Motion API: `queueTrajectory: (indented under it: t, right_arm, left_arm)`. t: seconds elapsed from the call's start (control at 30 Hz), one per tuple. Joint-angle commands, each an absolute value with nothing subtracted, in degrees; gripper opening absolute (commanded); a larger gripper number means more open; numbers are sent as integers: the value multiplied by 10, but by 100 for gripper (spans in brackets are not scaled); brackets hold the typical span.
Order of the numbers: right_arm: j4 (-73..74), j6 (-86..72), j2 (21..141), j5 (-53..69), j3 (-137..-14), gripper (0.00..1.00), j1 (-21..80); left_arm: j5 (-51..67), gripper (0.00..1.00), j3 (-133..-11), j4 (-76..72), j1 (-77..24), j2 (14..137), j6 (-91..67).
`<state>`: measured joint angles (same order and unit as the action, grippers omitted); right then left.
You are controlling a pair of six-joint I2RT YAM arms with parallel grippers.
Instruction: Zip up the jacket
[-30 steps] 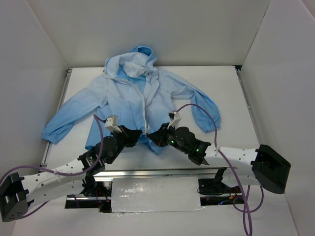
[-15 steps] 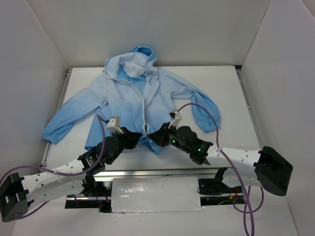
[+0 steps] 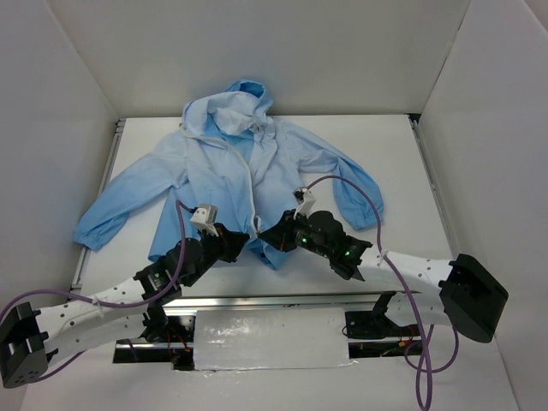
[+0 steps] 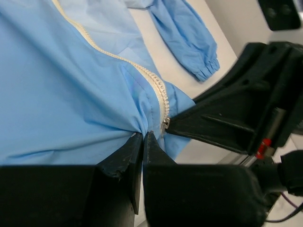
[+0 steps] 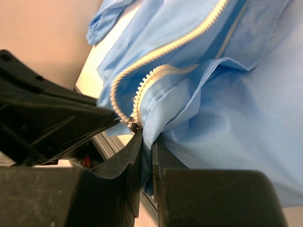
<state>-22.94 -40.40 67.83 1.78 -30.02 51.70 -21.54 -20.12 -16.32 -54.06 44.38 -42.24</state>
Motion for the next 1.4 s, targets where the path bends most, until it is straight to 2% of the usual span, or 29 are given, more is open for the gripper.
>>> queueTrajectory:
  t: [0.0,0.13,0.33,0.57,0.7,0.97,1.2,1.27,1.3,1.37]
  right_arm:
    - [-233,-379,678,64,-330,0,498]
    - [-220,-374,669,116,-338,0,466]
    - [-213,-375,633,162,-334,0,429]
    - [-206,-367,661,207,-347,0,403]
    - [-190,-352,664,203,-350,0,403]
    - [-184,-345,671,193,-343,0,400]
    - [-179,-342,684,216,-349,19,394]
    - [-173,-338,691,205,-352,20,393]
    - [-171,-338,694,207,-352,24,389]
    - [-171,-339,701,212,-352,26,384]
  left_arm:
    - [-146,0,-195,-227,-542,430,-370]
    - [-105,0,-199,-229,-541,444,-349]
    - [-120,0,-217,-194,-541,488,-345]
    - [-68,0,-219,-225,-537,520,-326]
    - [-27,0,-200,-269,-531,506,-324]
    - [3,0,-207,-262,-506,550,-322]
    - [11,0,-197,-264,-494,557,-334]
    - [27,0,-190,-275,-493,555,-333]
    - [32,0,-188,-279,-492,555,-332]
    - [43,0,-192,-274,-492,560,-330]
